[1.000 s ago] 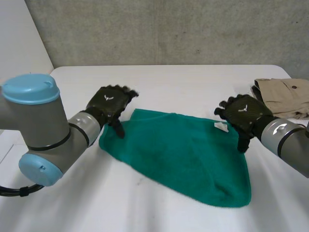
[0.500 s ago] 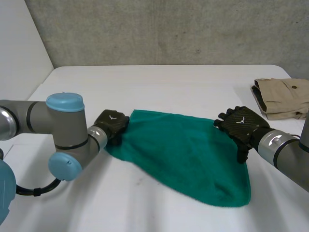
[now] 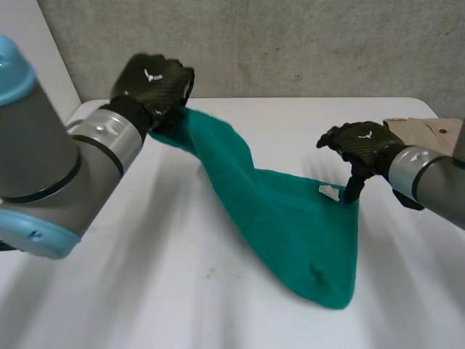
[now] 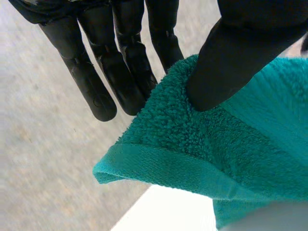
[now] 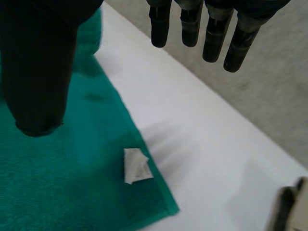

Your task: Fold the laundry.

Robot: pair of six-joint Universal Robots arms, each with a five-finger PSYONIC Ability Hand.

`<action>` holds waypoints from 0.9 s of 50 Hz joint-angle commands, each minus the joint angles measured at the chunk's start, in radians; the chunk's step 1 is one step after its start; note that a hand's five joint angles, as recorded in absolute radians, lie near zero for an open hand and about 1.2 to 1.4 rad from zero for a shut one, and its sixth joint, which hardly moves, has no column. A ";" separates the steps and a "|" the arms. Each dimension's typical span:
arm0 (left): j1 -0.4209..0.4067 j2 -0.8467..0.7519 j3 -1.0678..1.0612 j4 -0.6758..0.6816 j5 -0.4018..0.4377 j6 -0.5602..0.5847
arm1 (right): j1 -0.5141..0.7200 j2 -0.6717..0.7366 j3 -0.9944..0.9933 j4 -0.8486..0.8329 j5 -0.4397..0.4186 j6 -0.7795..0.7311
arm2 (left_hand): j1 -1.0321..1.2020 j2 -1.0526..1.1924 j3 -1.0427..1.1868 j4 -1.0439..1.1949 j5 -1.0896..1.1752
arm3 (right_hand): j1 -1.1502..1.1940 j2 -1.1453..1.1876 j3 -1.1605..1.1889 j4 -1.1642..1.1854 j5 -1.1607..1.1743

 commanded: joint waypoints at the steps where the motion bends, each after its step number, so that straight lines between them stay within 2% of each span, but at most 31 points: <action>1: -0.025 0.127 -0.077 0.045 0.004 0.006 | 0.002 0.230 -0.323 0.272 -0.126 0.005 | 0.251 0.199 0.207 0.198 0.248 | -0.029 -0.049 -0.042 -0.063 -0.068; 7: -0.036 0.195 -0.111 0.048 0.007 0.007 | 0.043 0.402 -0.539 0.382 -0.183 0.000 | 0.251 0.199 0.207 0.198 0.248 | -0.029 -0.049 -0.042 -0.063 -0.068; 12: -0.039 0.224 -0.132 0.050 0.051 0.009 | 0.105 0.480 -0.677 0.366 -0.185 0.043 | 0.251 0.199 0.207 0.198 0.248 | -0.029 -0.049 -0.042 -0.063 -0.068; 16: -0.041 0.241 -0.149 0.050 0.084 0.010 | 0.132 0.551 -0.786 0.345 -0.189 0.144 | 0.251 0.199 0.207 0.198 0.248 | -0.029 -0.049 -0.042 -0.063 -0.068; 22: -0.042 0.270 -0.164 0.050 0.087 0.009 | 0.241 0.673 -0.933 0.325 -0.198 0.195 | 0.251 0.199 0.207 0.198 0.248 | -0.029 -0.049 -0.042 -0.063 -0.068; 25: -0.048 0.284 -0.172 0.050 0.087 0.007 | 0.273 0.707 -0.950 0.331 -0.215 0.193 | 0.251 0.199 0.207 0.198 0.248 | -0.029 -0.049 -0.042 -0.063 -0.068; 34: -0.047 0.301 -0.166 0.059 0.087 0.007 | 0.336 0.764 -0.946 0.340 -0.344 0.193 | 0.251 0.199 0.207 0.198 0.248 | -0.029 -0.049 -0.042 -0.063 -0.068; 35: -0.045 0.301 -0.164 0.062 0.087 0.007 | 0.336 0.765 -0.950 0.339 -0.347 0.193 | 0.251 0.199 0.207 0.198 0.248 | 0.000 -0.020 -0.013 -0.033 -0.038; 37: -0.039 0.298 -0.160 0.077 0.087 0.007 | 0.335 0.765 -0.963 0.330 -0.343 0.196 | 0.251 0.199 0.207 0.198 0.248 | 0.510 0.490 0.497 0.477 0.472; 38: -0.038 0.296 -0.160 0.085 0.087 0.007 | 0.335 0.765 -0.990 0.319 -0.334 0.201 | 0.251 0.199 0.207 0.198 0.248 | 1.068 1.048 1.054 1.034 1.029; 39: -0.038 0.296 -0.158 0.093 0.087 0.007 | 0.335 0.765 -1.012 0.308 -0.324 0.207 | 0.251 0.199 0.207 0.198 0.248 | 1.192 1.172 1.178 1.158 1.153; 41: -0.030 0.288 -0.154 0.123 0.085 0.006 | 0.335 0.764 -1.062 0.279 -0.288 0.216 | 0.251 0.199 0.207 0.198 0.248 | 1.193 1.173 1.179 1.159 1.154; 42: -0.028 0.285 -0.151 0.134 0.085 0.006 | 0.327 0.759 -1.114 0.245 -0.228 0.235 | 0.251 0.199 0.207 0.198 0.248 | 1.193 1.173 1.179 1.159 1.154; 44: -0.018 0.276 -0.135 0.177 0.081 0.006 | 0.316 0.747 -1.159 0.207 -0.167 0.274 | 0.251 0.199 0.207 0.198 0.248 | 1.193 1.173 1.179 1.159 1.154; 45: -0.015 0.270 -0.126 0.192 0.079 0.007 | 0.297 0.726 -1.194 0.161 -0.098 0.328 | 0.251 0.199 0.207 0.198 0.248 | 1.193 1.173 1.179 1.159 1.154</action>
